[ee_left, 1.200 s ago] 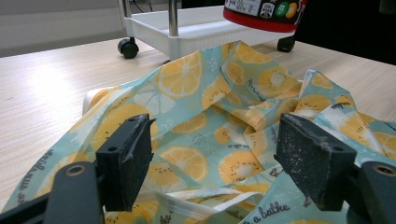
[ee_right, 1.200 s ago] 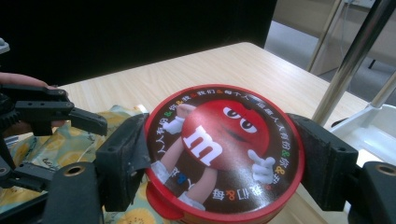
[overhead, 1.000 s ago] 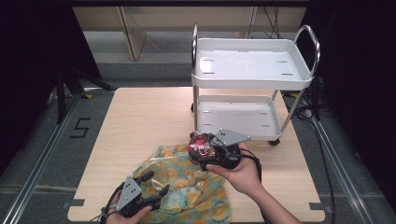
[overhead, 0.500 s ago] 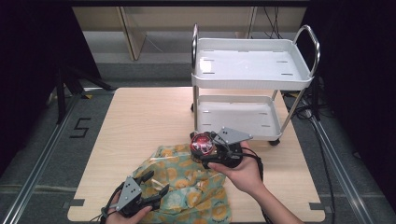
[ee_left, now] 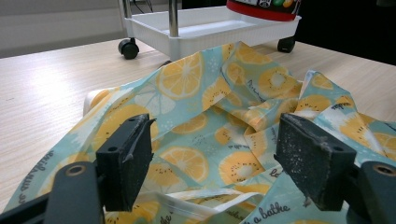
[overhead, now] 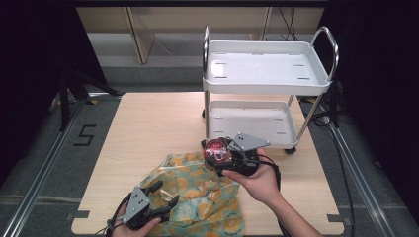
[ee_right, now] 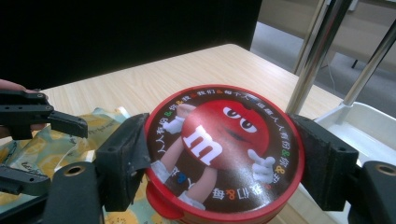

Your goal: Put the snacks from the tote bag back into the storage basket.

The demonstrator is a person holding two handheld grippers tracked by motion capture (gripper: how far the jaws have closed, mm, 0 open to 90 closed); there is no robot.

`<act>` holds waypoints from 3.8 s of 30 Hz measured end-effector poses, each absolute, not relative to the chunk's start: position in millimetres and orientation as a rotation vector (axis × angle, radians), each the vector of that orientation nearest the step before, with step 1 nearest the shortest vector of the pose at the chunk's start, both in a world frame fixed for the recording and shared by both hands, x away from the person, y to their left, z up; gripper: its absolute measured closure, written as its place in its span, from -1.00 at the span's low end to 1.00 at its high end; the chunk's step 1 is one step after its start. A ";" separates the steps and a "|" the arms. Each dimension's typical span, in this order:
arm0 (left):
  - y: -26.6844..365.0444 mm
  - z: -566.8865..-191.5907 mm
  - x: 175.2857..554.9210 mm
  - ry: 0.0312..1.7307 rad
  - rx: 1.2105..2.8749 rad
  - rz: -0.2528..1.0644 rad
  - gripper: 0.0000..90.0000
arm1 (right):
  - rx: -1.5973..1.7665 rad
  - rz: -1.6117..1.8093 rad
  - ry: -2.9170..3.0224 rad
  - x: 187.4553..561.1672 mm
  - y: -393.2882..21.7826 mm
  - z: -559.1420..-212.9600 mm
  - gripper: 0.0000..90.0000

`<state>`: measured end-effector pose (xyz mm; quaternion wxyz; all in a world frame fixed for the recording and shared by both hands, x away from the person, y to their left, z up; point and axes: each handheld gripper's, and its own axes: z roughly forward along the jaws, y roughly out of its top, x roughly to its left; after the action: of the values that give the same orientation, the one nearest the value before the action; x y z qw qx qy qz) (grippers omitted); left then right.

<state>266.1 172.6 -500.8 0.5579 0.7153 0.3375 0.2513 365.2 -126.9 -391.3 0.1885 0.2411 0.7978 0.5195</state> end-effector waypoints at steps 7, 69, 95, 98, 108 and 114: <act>172.7 -500.8 266.2 0.795 1.690 0.594 -0.41 | 0.716 1.453 2.261 365.6 -130.3 -390.0 -0.40; 172.4 -501.2 266.3 0.794 1.680 0.593 -0.41 | 0.778 1.442 2.186 378.9 -154.1 -382.5 -0.40; 172.8 -500.7 266.1 0.798 1.687 0.595 -0.41 | 0.814 1.420 2.130 384.3 -166.4 -379.4 -0.40; 172.3 -501.2 266.0 0.800 1.677 0.592 -0.41 | 0.791 1.411 2.121 386.5 -169.2 -378.6 -0.40; 172.2 -501.2 265.9 0.799 1.677 0.591 -0.41 | 0.810 1.413 2.098 388.7 -173.3 -378.6 -0.40; 172.3 -501.1 266.0 0.799 1.677 0.592 -0.41 | 0.843 1.408 2.108 388.8 -176.1 -378.1 -0.40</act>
<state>266.0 172.3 -501.1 0.5614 0.7119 0.3391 0.2511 388.8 -176.1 -378.1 0.2331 0.3069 0.7673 0.5126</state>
